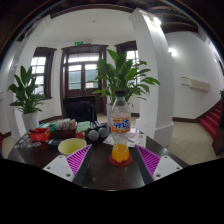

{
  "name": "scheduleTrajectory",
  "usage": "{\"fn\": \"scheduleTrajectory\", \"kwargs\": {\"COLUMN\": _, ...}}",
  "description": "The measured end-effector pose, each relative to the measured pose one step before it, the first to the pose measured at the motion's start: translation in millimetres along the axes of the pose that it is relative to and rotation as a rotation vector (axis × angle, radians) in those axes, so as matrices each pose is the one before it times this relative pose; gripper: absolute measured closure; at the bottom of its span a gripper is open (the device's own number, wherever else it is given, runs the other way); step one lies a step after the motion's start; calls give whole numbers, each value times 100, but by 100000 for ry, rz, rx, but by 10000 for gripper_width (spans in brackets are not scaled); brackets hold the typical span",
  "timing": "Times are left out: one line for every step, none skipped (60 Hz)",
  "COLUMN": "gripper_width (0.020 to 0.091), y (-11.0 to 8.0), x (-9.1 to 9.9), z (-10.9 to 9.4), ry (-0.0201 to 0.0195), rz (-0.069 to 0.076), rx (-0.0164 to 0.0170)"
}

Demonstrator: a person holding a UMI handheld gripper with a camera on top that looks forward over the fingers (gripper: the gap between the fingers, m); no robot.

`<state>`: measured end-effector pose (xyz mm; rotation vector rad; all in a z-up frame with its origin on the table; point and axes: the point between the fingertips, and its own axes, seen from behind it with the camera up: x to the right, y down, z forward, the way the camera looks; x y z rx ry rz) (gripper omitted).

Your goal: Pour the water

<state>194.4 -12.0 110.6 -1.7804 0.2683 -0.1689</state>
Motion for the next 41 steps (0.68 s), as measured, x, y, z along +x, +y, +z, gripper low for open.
{"fn": "scheduleTrajectory", "kwargs": {"gripper_width": 248, "y": -98, "x": -98, "z": -982, "ry": 17, "rz": -3, "rx": -40}}
{"fn": "scheduleTrajectory", "kwargs": {"gripper_width": 247, "y": -148, "x": -71, "z": -713, "ry": -69, "rz": -83, "rx": -27}}
{"fn": "scheduleTrajectory", "kwargs": {"gripper_width": 250, "y": -199, "x": -64, "z": -734, "ry": -250, "rz": -192, "rx": -76}}
{"fn": "scheduleTrajectory", "kwargs": {"gripper_width": 251, "y": -232, "x": -131, "z": -721, "ry": -457, "rz": -366, "rx": 39}}
{"fn": "scheduleTrajectory", "kwargs": {"gripper_width": 252, "y": -238, "x": -135, "z": -682, "ry": -540, "rz": -463, "rx": 51}}
{"fn": "scheduleTrajectory", "kwargs": {"gripper_width": 252, "y": -290, "x": -142, "z": -470, "ry": -559, "rz": -566, "rx": 53}}
{"fn": "scheduleTrajectory", "kwargs": {"gripper_width": 252, "y": -265, "x": -188, "z": -662, "ry": -563, "rz": -739, "rx": -4}}
{"fn": "scheduleTrajectory", "kwargs": {"gripper_width": 257, "y": -289, "x": -149, "z": -731, "ry": -506, "rz": -932, "rx": 39}}
{"fn": "scheduleTrajectory", "kwargs": {"gripper_width": 255, "y": -273, "x": -121, "z": -598, "ry": -523, "rz": -758, "rx": 97}}
{"fn": "scheduleTrajectory", "kwargs": {"gripper_width": 255, "y": -321, "x": -157, "z": -571, "ry": -354, "rz": -490, "rx": 139}}
{"fn": "scheduleTrajectory", "kwargs": {"gripper_width": 256, "y": -376, "x": -131, "z": -535, "ry": -257, "rz": -189, "rx": 288}}
{"fn": "scheduleTrajectory", "kwargs": {"gripper_width": 258, "y": -404, "x": -104, "z": -556, "ry": -270, "rz": 15, "rx": 383}}
{"fn": "scheduleTrajectory", "kwargs": {"gripper_width": 256, "y": -408, "x": -91, "z": -355, "ry": -319, "rz": 162, "rx": 449}}
{"fn": "scheduleTrajectory", "kwargs": {"gripper_width": 257, "y": -362, "x": -182, "z": -445, "ry": -377, "rz": 387, "rx": 279}}
{"fn": "scheduleTrajectory", "kwargs": {"gripper_width": 257, "y": -298, "x": -215, "z": -560, "ry": -464, "rz": 469, "rx": 406}}
{"fn": "scheduleTrajectory", "kwargs": {"gripper_width": 255, "y": -407, "x": -249, "z": -460, "ry": -644, "rz": 422, "rx": 642}}
{"fn": "scheduleTrajectory", "kwargs": {"gripper_width": 259, "y": -420, "x": -346, "z": -382, "ry": -775, "rz": 449, "rx": 866}}
{"fn": "scheduleTrajectory", "kwargs": {"gripper_width": 262, "y": -443, "x": -365, "z": -375, "ry": -883, "rz": 465, "rx": 912}}
{"fn": "scheduleTrajectory", "kwargs": {"gripper_width": 265, "y": -366, "x": -377, "z": -329, "ry": -1018, "rz": 556, "rx": 761}}
{"fn": "scheduleTrajectory", "kwargs": {"gripper_width": 269, "y": -333, "x": -392, "z": -317, "ry": -1124, "rz": 546, "rx": 604}}
{"fn": "scheduleTrajectory", "kwargs": {"gripper_width": 271, "y": -318, "x": -242, "z": -251, "ry": -1370, "rz": 413, "rx": 721}}
{"fn": "scheduleTrajectory", "kwargs": {"gripper_width": 269, "y": -291, "x": -455, "z": -493, "ry": -992, "rz": -49, "rx": 625}}
{"fn": "scheduleTrajectory", "kwargs": {"gripper_width": 271, "y": -268, "x": -408, "z": -326, "ry": -862, "rz": -307, "rx": 511}}
{"fn": "scheduleTrajectory", "kwargs": {"gripper_width": 271, "y": -174, "x": -355, "z": -289, "ry": -713, "rz": -505, "rx": 262}}
{"fn": "scheduleTrajectory", "kwargs": {"gripper_width": 271, "y": -161, "x": -364, "z": -243, "ry": -681, "rz": -449, "rx": 148}}
{"fn": "scheduleTrajectory", "kwargs": {"gripper_width": 272, "y": -154, "x": -381, "z": -206, "ry": -644, "rz": -60, "rx": 161}}
{"fn": "scheduleTrajectory", "kwargs": {"gripper_width": 272, "y": -106, "x": -127, "z": 19, "ry": -841, "rz": 143, "rx": 436}}
{"fn": "scheduleTrajectory", "kwargs": {"gripper_width": 271, "y": -166, "x": -304, "z": -235, "ry": -672, "rz": 152, "rx": 392}}
{"fn": "scheduleTrajectory", "kwargs": {"gripper_width": 274, "y": -116, "x": -246, "z": -164, "ry": -565, "rz": 119, "rx": 359}}
{"fn": "scheduleTrajectory", "kwargs": {"gripper_width": 273, "y": -130, "x": -250, "z": -177, "ry": -549, "rz": 185, "rx": 233}}
{"fn": "scheduleTrajectory", "kwargs": {"gripper_width": 274, "y": -89, "x": -223, "z": -171, "ry": -553, "rz": 211, "rx": 63}}
{"fn": "scheduleTrajectory", "kwargs": {"gripper_width": 274, "y": -58, "x": -181, "z": -155, "ry": -518, "rz": 156, "rx": -112}}
{"fn": "scheduleTrajectory", "kwargs": {"gripper_width": 272, "y": -47, "x": -163, "z": -143, "ry": -476, "rz": 45, "rx": -191}}
{"fn": "scheduleTrajectory", "kwargs": {"gripper_width": 272, "y": 252, "x": -278, "z": 54, "ry": -330, "rz": 87, "rx": 53}}
{"fn": "scheduleTrajectory", "kwargs": {"gripper_width": 272, "y": -5, "x": 16, "z": -3, "ry": -446, "rz": -134, "rx": -244}}
{"fn": "scheduleTrajectory", "kwargs": {"gripper_width": 272, "y": 15, "x": -125, "z": -64, "ry": -298, "rz": -119, "rx": -192}}
{"fn": "scheduleTrajectory", "kwargs": {"gripper_width": 272, "y": 25, "x": -84, "z": -39, "ry": -303, "rz": -148, "rx": -91}}
{"fn": "scheduleTrajectory", "kwargs": {"gripper_width": 273, "y": 27, "x": -64, "z": -16, "ry": -294, "rz": -296, "rx": -57}}
{"fn": "scheduleTrajectory", "kwargs": {"gripper_width": 274, "y": -5, "x": -47, "z": -33, "ry": -155, "rz": -430, "rx": -45}}
{"fn": "scheduleTrajectory", "kwargs": {"gripper_width": 273, "y": 20, "x": -6, "z": -29, "ry": -68, "rz": -418, "rx": -143}}
{"fn": "scheduleTrajectory", "kwargs": {"gripper_width": 272, "y": 213, "x": -33, "z": 270, "ry": -2, "rz": -417, "rx": 15}}
